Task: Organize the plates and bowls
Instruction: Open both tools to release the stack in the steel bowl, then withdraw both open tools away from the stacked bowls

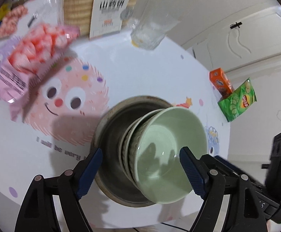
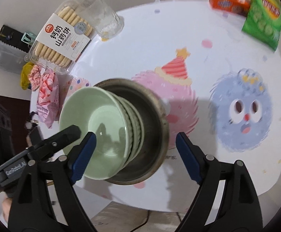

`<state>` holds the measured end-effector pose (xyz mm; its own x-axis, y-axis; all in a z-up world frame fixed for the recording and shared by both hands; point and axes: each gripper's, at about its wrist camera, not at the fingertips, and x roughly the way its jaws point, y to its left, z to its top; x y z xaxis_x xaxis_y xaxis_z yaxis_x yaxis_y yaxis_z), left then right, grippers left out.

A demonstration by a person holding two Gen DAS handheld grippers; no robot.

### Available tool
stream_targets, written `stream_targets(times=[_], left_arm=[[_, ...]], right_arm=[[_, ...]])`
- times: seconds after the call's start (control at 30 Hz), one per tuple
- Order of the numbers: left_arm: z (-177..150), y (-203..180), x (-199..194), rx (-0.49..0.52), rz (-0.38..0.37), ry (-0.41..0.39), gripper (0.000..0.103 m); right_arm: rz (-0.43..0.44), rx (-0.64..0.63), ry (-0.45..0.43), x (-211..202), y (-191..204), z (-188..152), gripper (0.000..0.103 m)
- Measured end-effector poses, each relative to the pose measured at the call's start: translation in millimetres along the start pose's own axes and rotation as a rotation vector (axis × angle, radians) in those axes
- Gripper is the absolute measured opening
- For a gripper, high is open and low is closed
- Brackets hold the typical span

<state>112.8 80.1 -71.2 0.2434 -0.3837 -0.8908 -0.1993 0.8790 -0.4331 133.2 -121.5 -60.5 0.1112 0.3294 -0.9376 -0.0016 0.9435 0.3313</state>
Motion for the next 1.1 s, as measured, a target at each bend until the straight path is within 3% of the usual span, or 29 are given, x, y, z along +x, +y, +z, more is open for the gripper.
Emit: stream_targets(times=[0.2,0.27,0.33,0.47,0.57,0.63,0.73,0.83,1.0,1.1], left_arm=[[-20,-28,-37,0.144,0.137,-0.198,0.088],[-30,-35,-48,0.178,0.145,-0.257,0.089],[-44,-40,-60,0.191,0.153,-0.309,0.090],[-64,-49,-68,0.192,0.171,-0.357,0.090],[-78,-52,-70,0.178,0.208,-0.361,0.091],[-88,-53,-69,0.169,0.247,-0.352,0.103],[-103,-52,-71,0.159,0.219,-0.352,0.103],[-115,-53,-73,0.163,0.220,-0.345,0.103],[-125,-51,-76,0.176,0.192,-0.312,0.103],[-125,-49,-72,0.188,0.222,-0.283,0.103]], right_arm=[[-0.181,-0.144,-0.171,-35,8,-14,0.086],[-0.251,-0.196,-0.262,-52,11,-23,0.086],[-0.271,-0.240,-0.355,-71,12,-36,0.086],[-0.299,-0.295,-0.459,-93,9,-60,0.087],[-0.255,-0.297,-0.472,-99,0,-74,0.087],[-0.221,-0.262,-0.451,-98,-8,-79,0.087],[-0.205,-0.210,-0.412,-97,-20,-88,0.087],[-0.185,-0.194,-0.411,-101,-28,-99,0.103],[-0.194,-0.190,-0.430,-108,-31,-116,0.103],[-0.212,-0.199,-0.416,-106,-26,-121,0.103]])
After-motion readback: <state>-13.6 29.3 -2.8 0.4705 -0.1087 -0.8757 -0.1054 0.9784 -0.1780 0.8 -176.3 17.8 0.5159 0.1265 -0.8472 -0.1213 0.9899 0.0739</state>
